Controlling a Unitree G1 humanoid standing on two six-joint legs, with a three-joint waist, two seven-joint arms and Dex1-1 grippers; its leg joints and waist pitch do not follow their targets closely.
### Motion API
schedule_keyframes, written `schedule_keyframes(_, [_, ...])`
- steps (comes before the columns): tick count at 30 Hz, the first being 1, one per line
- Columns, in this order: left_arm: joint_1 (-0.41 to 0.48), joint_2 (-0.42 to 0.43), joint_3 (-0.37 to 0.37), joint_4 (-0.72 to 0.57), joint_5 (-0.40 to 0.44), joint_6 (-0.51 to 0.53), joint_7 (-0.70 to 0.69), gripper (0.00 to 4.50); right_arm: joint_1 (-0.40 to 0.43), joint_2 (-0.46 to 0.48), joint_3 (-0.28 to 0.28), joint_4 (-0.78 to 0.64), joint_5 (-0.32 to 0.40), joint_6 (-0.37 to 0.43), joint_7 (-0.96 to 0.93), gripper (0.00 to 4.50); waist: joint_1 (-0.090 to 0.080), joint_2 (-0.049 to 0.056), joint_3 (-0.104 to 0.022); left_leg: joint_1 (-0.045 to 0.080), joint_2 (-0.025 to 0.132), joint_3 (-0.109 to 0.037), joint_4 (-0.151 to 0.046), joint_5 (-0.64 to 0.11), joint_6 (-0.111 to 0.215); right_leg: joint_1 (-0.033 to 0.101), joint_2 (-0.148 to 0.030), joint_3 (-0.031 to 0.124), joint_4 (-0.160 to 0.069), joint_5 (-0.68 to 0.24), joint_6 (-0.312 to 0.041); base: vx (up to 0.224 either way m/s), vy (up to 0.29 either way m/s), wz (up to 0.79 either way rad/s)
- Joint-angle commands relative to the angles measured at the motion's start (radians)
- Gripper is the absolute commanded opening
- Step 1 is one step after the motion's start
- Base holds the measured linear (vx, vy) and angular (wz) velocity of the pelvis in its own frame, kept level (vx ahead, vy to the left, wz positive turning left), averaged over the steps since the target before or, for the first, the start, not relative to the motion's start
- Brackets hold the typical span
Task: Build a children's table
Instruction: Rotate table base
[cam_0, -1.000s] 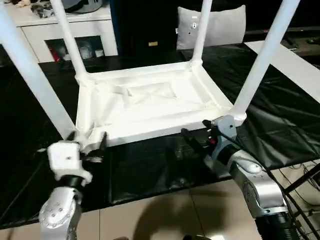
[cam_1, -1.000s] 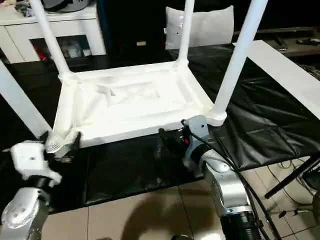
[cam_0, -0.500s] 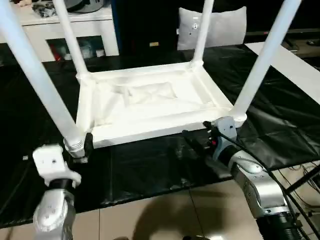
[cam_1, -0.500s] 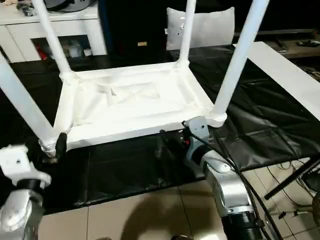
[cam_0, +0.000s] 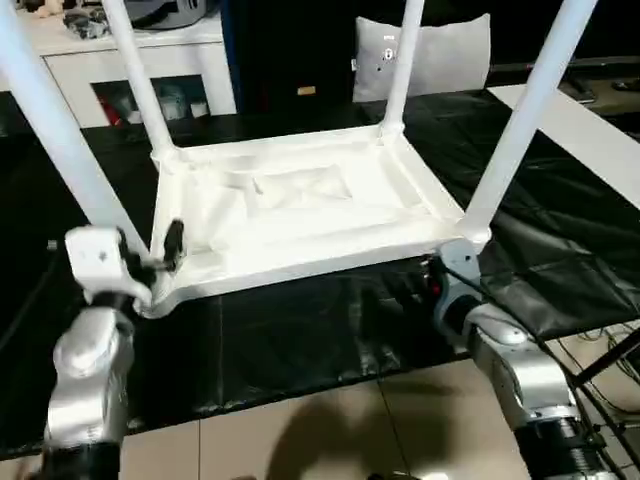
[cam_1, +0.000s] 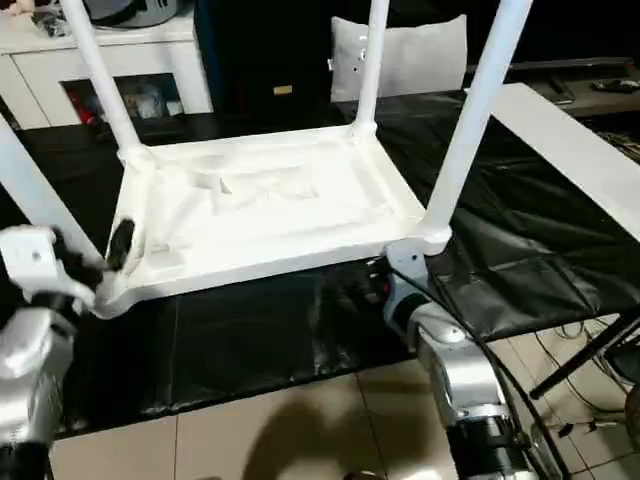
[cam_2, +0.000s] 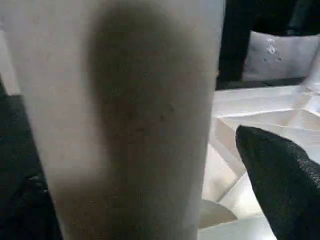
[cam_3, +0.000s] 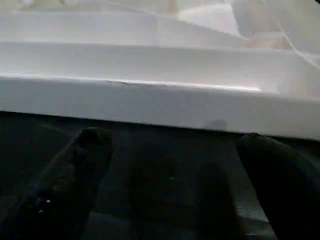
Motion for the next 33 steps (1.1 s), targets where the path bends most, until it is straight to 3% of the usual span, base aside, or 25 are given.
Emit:
schedule_keyframes(1, [-0.027,0.018,-0.02,0.028,-0.037,0.041,-0.079,4.42,-0.04,-0.006,-0.023,0.044,-0.001,0.004,-0.012,4.5,-0.002,0.011,-0.056,0.01,0.043,-0.018,-0.081,-0.294,0.004,0.046,-0.059,0.054,-0.068,-0.353,-0.144,0.0,0.0,0.0])
schedule_keyframes(4, [-0.043,0.041,-0.041,0.042,-0.075,0.081,-0.178,4.42,-0.084,-0.015,-0.04,0.122,0.004,-0.01,-0.015,4.5,0.001,0.011,-0.053,0.018,0.043,-0.016,-0.082,-0.328,-0.004,0.042,-0.058,0.055,-0.072,-0.398,-0.143,0.0,0.0,0.0])
schedule_keyframes(5, [-0.043,0.056,-0.058,0.037,-0.085,0.099,-0.228,4.42,-0.106,-0.02,-0.047,0.166,0.004,-0.022,-0.014,4.5,0.003,0.003,-0.054,0.019,0.045,-0.016,-0.081,-0.324,-0.004,0.041,-0.061,0.056,-0.069,-0.398,-0.145,0.0,0.0,0.0])
schedule_keyframes(7, [-0.035,0.091,-0.099,0.016,-0.11,0.146,-0.335,4.42,-0.149,-0.029,-0.054,0.254,-0.002,-0.051,-0.01,4.5,0.009,0.001,-0.055,0.018,0.047,-0.015,-0.082,-0.292,-0.002,0.041,-0.061,0.059,-0.063,-0.375,-0.158,0.0,0.0,0.0])
schedule_keyframes(8, [-0.03,0.118,-0.128,-0.01,-0.137,0.19,-0.414,4.42,-0.179,-0.03,-0.055,0.309,-0.007,-0.071,-0.006,4.5,0.009,-0.011,-0.056,0.018,0.048,-0.012,-0.082,-0.286,-0.001,0.042,-0.062,0.061,-0.063,-0.37,-0.161,0.0,0.0,0.0])
schedule_keyframes(10, [-0.029,0.125,-0.136,-0.018,-0.146,0.202,-0.438,4.42,-0.187,-0.03,-0.056,0.323,-0.008,-0.075,-0.005,4.5,0.016,-0.004,-0.054,0.018,0.048,-0.01,-0.082,-0.265,0.002,0.041,-0.063,0.064,-0.058,-0.357,-0.172,0.0,0.0,0.0])
schedule_keyframes(11, [-0.028,0.131,-0.143,-0.027,-0.153,0.213,-0.452,4.42,-0.193,-0.029,-0.055,0.334,-0.008,-0.08,-0.002,4.5,0.016,-0.005,-0.054,0.017,0.048,-0.01,-0.082,-0.262,0.002,0.042,-0.061,0.064,-0.057,-0.348,-0.173,0.0,0.0,0.0])
schedule_keyframes(12, [-0.02,0.153,-0.173,-0.069,-0.179,0.254,-0.512,4.42,-0.216,-0.026,-0.051,0.376,-0.012,-0.098,0.009,4.5,0.018,-0.015,-0.056,0.015,0.049,-0.01,-0.082,-0.252,0.004,0.047,-0.064,0.065,-0.053,-0.341,-0.176,0.0,0.0,0.0])
schedule_keyframes(13, [-0.02,0.153,-0.173,-0.069,-0.179,0.254,-0.512,4.42,-0.216,-0.026,-0.051,0.376,-0.012,-0.098,0.009,4.5,0.02,-0.009,-0.055,0.016,0.049,-0.01,-0.083,-0.251,0.004,0.045,-0.064,0.066,-0.053,-0.352,-0.179,0.0,0.0,0.0])
schedule_keyframes(16, [-0.009,0.179,-0.216,-0.124,-0.212,0.308,-0.587,4.42,-0.246,-0.022,-0.049,0.428,-0.02,-0.121,0.019,4.5,0.016,-0.015,-0.053,0.015,0.048,-0.009,-0.083,-0.259,-0.002,0.047,-0.065,0.067,-0.051,-0.368,-0.181,0.0,0.0,0.0])
schedule_keyframes(20, [0.002,0.194,-0.265,-0.187,-0.238,0.362,-0.657,4.42,-0.285,-0.015,-0.047,0.495,-0.024,-0.159,0.036,4.5,0.01,-0.015,-0.053,0.017,0.048,-0.008,-0.082,-0.262,-0.001,0.045,-0.064,0.067,-0.054,-0.386,-0.183,0.0,0.0,0.0])
schedule_keyframes(24, [-0.009,0.145,-0.38,-0.303,-0.283,0.437,-0.695,4.42,-0.308,0.01,-0.01,0.52,-0.031,-0.198,0.105,4.5,0.005,-0.018,-0.053,0.013,0.05,-0.006,-0.082,-0.248,0.004,0.049,-0.061,0.069,-0.049,-0.351,-0.199,0.0,0.0,0.0])
schedule_keyframes(28, [-0.025,0.11,-0.421,-0.335,-0.299,0.462,-0.694,4.42,-0.308,0.019,0.0,0.526,-0.036,-0.213,0.123,4.5,-0.006,-0.022,-0.05,0.004,0.049,-0.01,-0.083,-0.256,0.006,0.056,-0.062,0.067,-0.054,-0.4,-0.184,0.0,0.0,0.0])
schedule_keyframes(33, [-0.047,0.065,-0.472,-0.361,-0.304,0.499,-0.702,4.42,-0.321,0.035,0.003,0.56,-0.045,-0.25,0.15,4.5,-0.026,-0.026,-0.052,0.004,0.045,-0.008,-0.075,-0.247,0.017,0.053,-0.061,0.067,-0.061,-0.423,-0.18,0.0,0.0,0.0])
